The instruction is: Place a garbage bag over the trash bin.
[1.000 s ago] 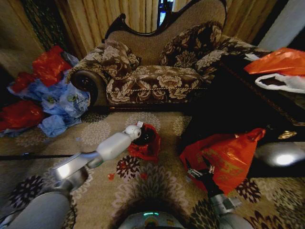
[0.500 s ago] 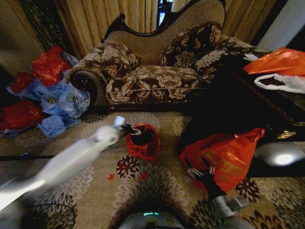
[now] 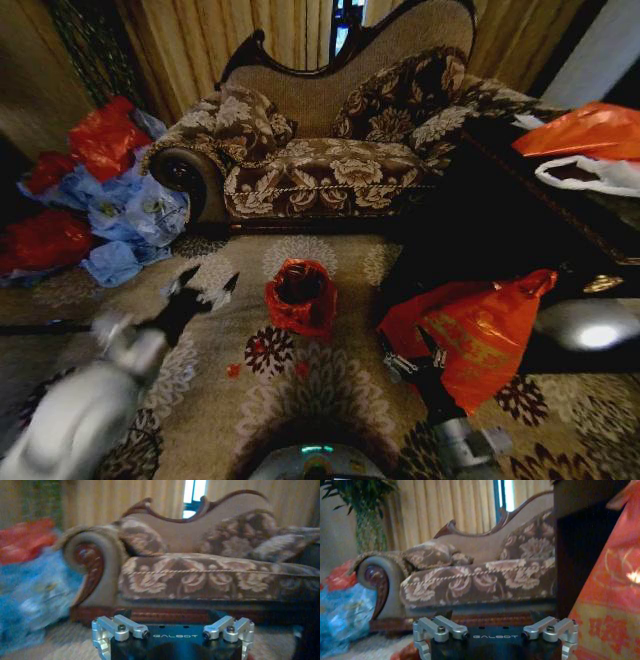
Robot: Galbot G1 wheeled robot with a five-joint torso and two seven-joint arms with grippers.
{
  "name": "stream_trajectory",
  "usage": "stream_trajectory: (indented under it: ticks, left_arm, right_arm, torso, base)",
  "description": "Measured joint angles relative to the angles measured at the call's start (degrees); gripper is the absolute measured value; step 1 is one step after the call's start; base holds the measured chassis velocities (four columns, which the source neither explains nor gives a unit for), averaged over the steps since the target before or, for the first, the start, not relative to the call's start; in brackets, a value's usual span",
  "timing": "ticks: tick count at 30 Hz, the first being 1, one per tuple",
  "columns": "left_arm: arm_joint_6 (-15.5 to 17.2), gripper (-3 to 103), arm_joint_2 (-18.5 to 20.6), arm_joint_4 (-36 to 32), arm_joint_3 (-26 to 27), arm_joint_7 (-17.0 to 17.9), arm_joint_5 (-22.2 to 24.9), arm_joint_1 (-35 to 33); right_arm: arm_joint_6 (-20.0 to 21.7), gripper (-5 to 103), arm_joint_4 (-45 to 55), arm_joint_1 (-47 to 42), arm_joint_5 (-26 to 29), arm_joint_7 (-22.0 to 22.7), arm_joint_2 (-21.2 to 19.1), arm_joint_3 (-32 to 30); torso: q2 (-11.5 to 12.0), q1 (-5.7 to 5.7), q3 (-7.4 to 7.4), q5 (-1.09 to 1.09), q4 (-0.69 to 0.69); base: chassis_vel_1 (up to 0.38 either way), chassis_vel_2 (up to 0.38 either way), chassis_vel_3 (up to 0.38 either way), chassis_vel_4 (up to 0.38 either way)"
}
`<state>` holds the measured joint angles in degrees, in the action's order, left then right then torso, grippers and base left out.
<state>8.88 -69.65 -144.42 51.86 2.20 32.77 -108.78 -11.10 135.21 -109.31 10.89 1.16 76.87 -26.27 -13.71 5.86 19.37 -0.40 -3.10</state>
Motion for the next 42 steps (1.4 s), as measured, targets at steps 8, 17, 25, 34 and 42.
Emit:
stream_trajectory:
  ticks: [8,17,25,34,42]
  left_arm:
    - [-7.60,100,-13.97,0.41,-3.79,-4.09,-7.21,-4.33]
    - [-6.61,100,-10.36,0.80,-4.22,-5.56,-5.62,-3.42]
    - [-3.06,100,-3.37,1.00,-4.73,-5.61,-0.56,-3.38]
    - [-3.27,100,-1.28,1.08,-5.29,-4.39,0.98,-2.96]
    - [-3.86,100,-3.98,1.12,-6.94,-4.05,0.60,-1.61]
  right_arm:
    - [-3.54,100,1.61,-2.04,-9.72,4.21,4.33,5.84]
    - [-3.34,100,5.37,-3.74,-14.69,7.24,7.24,5.97]
    - [-6.72,100,6.30,-3.65,-13.94,1.99,9.41,-1.82]
    - [-0.58,100,6.91,-3.74,1.04,-15.32,7.00,-10.16]
    - [1.62,100,7.65,-3.13,-0.86,-8.16,7.46,-6.01]
  torso:
    - [0.00,0.01,0.01,0.00,-0.02]
    - [0.00,0.02,0.02,-0.02,-0.03]
    - [0.01,0.02,0.02,-0.01,-0.05]
    - [0.01,0.02,0.02,-0.02,-0.04]
    - [0.01,0.02,0.02,-0.02,-0.02]
  base:
    - [0.000,0.000,0.000,0.000]
    - [0.000,0.000,0.000,0.000]
    - [0.000,0.000,0.000,0.000]
    - [0.000,0.000,0.000,0.000]
    - [0.000,0.000,0.000,0.000]
